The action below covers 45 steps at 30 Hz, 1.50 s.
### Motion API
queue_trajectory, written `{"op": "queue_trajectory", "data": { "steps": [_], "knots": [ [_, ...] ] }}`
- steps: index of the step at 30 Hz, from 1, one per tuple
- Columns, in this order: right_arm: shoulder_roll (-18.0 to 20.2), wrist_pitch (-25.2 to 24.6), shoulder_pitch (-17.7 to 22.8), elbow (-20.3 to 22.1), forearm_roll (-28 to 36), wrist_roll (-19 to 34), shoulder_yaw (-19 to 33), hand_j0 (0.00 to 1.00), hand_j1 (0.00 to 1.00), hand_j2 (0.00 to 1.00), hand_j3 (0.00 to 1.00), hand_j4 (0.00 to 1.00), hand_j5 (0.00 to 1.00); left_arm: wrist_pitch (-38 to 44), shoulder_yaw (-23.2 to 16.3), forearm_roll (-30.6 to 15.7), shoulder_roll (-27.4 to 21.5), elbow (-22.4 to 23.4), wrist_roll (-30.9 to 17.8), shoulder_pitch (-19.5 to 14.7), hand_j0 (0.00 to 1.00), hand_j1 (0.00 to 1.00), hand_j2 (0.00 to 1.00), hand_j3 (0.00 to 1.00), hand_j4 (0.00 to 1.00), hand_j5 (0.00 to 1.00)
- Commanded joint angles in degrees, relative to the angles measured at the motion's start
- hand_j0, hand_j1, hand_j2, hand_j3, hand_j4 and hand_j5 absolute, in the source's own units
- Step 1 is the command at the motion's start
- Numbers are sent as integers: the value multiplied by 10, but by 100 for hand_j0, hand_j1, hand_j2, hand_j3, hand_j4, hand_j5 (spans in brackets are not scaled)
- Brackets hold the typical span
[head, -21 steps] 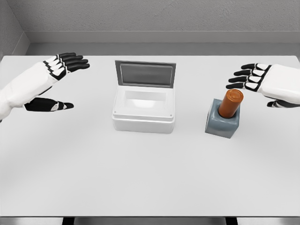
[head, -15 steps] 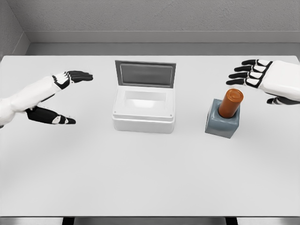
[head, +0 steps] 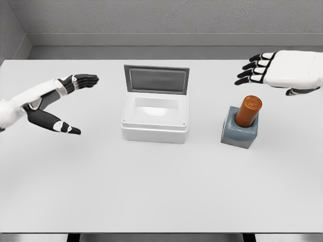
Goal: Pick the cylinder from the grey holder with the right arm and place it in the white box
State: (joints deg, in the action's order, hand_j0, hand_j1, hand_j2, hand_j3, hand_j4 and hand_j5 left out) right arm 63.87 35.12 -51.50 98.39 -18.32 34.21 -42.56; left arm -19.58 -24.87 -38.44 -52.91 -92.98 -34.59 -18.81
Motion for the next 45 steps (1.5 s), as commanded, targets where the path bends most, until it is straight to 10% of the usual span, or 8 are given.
{"op": "queue_trajectory", "data": {
  "steps": [1, 20, 29, 45],
  "knots": [
    [-23, -1, 0, 0, -7, 8, -23, 99, 99, 99, 99, 99, 99, 18, -5, -26, 7, 12, -4, 0, 100, 100, 100, 100, 100, 100],
    [-54, -1, -4, -26, -77, 8, -89, 98, 98, 98, 98, 98, 98, 93, -19, -31, 67, 82, -4, -65, 100, 100, 100, 100, 100, 100],
    [-55, -1, -4, -23, -83, 8, -89, 67, 67, 67, 67, 67, 67, 93, -31, -29, 69, 123, -4, -89, 100, 100, 100, 100, 100, 100],
    [-53, -1, -15, -21, -84, 8, -90, 56, 56, 56, 56, 56, 56, 92, -47, -27, 104, 198, -4, -127, 100, 100, 100, 100, 100, 100]
  ]
}}
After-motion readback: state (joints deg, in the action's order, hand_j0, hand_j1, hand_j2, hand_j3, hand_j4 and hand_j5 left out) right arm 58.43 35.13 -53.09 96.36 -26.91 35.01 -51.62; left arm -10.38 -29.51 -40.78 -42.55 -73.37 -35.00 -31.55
